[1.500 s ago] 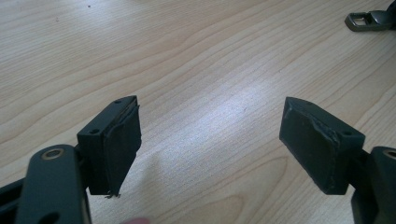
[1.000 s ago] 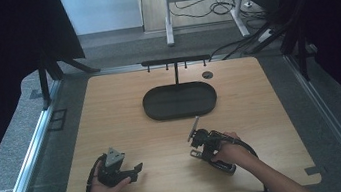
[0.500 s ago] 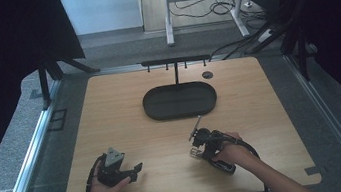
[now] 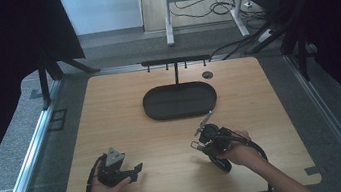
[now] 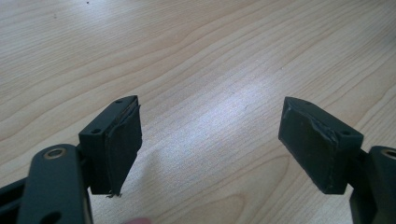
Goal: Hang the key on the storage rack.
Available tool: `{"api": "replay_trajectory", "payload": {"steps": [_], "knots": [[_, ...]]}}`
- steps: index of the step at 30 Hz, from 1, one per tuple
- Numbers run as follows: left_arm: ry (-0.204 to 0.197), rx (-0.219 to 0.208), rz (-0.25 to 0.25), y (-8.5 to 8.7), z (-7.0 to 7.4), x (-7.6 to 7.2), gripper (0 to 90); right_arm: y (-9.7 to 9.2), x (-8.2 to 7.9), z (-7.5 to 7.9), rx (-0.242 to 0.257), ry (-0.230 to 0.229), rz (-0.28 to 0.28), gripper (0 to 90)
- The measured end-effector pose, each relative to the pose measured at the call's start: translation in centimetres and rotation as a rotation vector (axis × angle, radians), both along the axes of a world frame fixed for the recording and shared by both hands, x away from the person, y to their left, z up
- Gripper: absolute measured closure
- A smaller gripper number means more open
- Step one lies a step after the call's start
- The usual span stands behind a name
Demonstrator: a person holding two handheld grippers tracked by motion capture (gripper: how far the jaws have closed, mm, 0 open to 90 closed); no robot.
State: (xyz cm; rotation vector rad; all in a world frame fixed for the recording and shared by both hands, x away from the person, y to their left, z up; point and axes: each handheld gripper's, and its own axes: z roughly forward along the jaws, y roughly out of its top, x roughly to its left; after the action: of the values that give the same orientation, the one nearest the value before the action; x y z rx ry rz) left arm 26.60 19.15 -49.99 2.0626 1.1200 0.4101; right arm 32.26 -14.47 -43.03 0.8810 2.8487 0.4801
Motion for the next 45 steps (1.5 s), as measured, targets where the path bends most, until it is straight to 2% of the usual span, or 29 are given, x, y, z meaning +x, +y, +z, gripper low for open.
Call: {"api": "replay_trajectory", "payload": {"steps": [5,8,15,22,26,32,38,45], "knots": [[0.001,0.000,0.003,0.0,-0.1,0.0,21.8,-0.6,-0.1,1.1,0.051,-0.036,-0.011,81.2],[0.003,-0.002,0.004,0.0,-0.1,0.0,21.9,-1.2,-0.3,1.9,0.105,-0.062,-0.017,81.2],[0.004,0.002,0.004,-0.1,-0.2,0.0,21.9,-2.0,-0.4,2.6,0.158,-0.106,-0.040,81.2],[0.004,0.003,0.003,-0.1,-0.2,0.0,21.9,-2.8,-0.3,2.9,0.188,-0.135,-0.065,81.2],[0.005,0.006,0.003,-0.1,-0.2,0.1,22.0,-3.2,-0.3,3.0,0.205,-0.134,-0.067,81.1],[0.007,0.006,0.003,-0.1,-0.2,0.1,22.0,-3.6,-0.1,3.2,0.230,-0.165,-0.081,81.1],[0.005,0.009,0.002,-0.1,-0.2,0.1,22.0,-3.8,0.1,3.3,0.248,-0.169,-0.091,81.1],[0.006,0.008,0.001,-0.1,-0.2,0.1,22.0,-4.2,0.4,3.7,0.273,-0.201,-0.118,81.1]]}}
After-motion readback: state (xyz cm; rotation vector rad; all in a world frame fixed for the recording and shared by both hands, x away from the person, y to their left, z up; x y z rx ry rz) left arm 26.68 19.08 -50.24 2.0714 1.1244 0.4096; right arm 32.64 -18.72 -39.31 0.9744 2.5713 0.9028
